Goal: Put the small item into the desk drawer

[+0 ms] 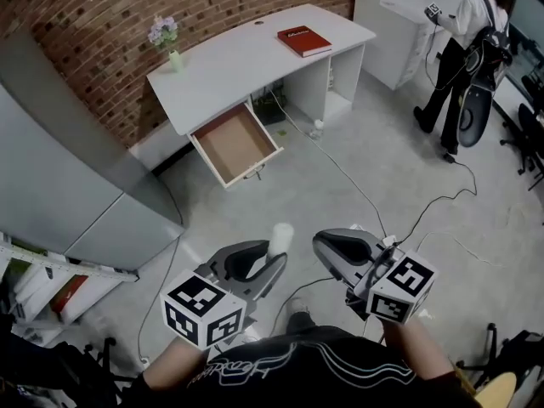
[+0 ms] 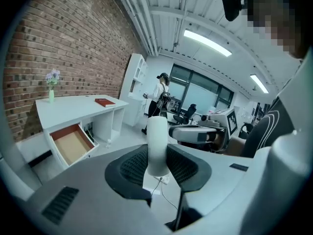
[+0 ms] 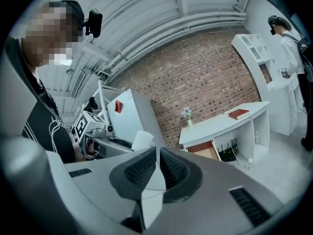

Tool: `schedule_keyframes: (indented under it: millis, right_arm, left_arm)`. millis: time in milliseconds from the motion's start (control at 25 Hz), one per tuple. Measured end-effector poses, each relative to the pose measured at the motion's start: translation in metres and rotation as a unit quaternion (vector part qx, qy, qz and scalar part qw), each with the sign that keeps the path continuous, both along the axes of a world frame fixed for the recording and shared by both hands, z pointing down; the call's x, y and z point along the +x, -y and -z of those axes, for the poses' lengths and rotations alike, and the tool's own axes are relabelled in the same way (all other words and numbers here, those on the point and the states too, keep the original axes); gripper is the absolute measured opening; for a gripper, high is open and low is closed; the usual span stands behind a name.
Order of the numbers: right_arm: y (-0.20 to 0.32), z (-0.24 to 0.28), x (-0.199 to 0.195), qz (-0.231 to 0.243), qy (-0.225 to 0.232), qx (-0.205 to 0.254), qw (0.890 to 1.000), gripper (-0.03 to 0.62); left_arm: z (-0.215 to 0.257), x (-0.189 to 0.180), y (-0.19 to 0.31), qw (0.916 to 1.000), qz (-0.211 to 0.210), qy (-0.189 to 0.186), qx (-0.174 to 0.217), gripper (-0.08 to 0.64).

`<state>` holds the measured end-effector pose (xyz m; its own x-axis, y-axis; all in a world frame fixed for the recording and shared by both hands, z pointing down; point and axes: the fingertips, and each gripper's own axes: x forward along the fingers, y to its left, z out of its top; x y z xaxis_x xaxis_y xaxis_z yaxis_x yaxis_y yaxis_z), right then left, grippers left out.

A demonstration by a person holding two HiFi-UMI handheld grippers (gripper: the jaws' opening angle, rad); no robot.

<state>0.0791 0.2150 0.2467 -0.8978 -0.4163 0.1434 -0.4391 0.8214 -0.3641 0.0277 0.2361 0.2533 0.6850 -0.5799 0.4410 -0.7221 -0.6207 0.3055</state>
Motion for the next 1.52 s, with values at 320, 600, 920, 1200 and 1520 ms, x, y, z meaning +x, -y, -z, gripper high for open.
schedule_keyframes:
  millis: [320,600,920,1200,1520]
  right_arm:
    - [0.084,-0.02,-0.007,0.02,-0.001,-0.014,1.0,0.054]
    - [0.142,-0.046,-0.029,0.016,-0.009,-0.038,0.999,0.054]
    - [0.247,-0.07,-0.067,-0.006,-0.017,-0.08,0.997,0.054]
    - [0.343,-0.102,-0.104,-0.016,-0.023,-0.122,0.992,0.054]
    - [0.418,-0.149,-0.136,-0.033,-0.025,-0.169,0.985,0.054]
  left_arm:
    - [-0.024,-0.011,0.084,0.9993,0.029,0.024,-0.01,0.133]
    - [-0.054,-0.053,0.144,0.9976,0.055,0.031,-0.029,0.133]
    - [-0.089,-0.095,0.256,0.9963,0.048,0.029,-0.065,0.133]
    - [-0.138,-0.135,0.362,0.9939,0.037,0.049,-0.092,0.135]
    - [-0.197,-0.164,0.459,0.991,0.033,0.045,-0.122,0.133]
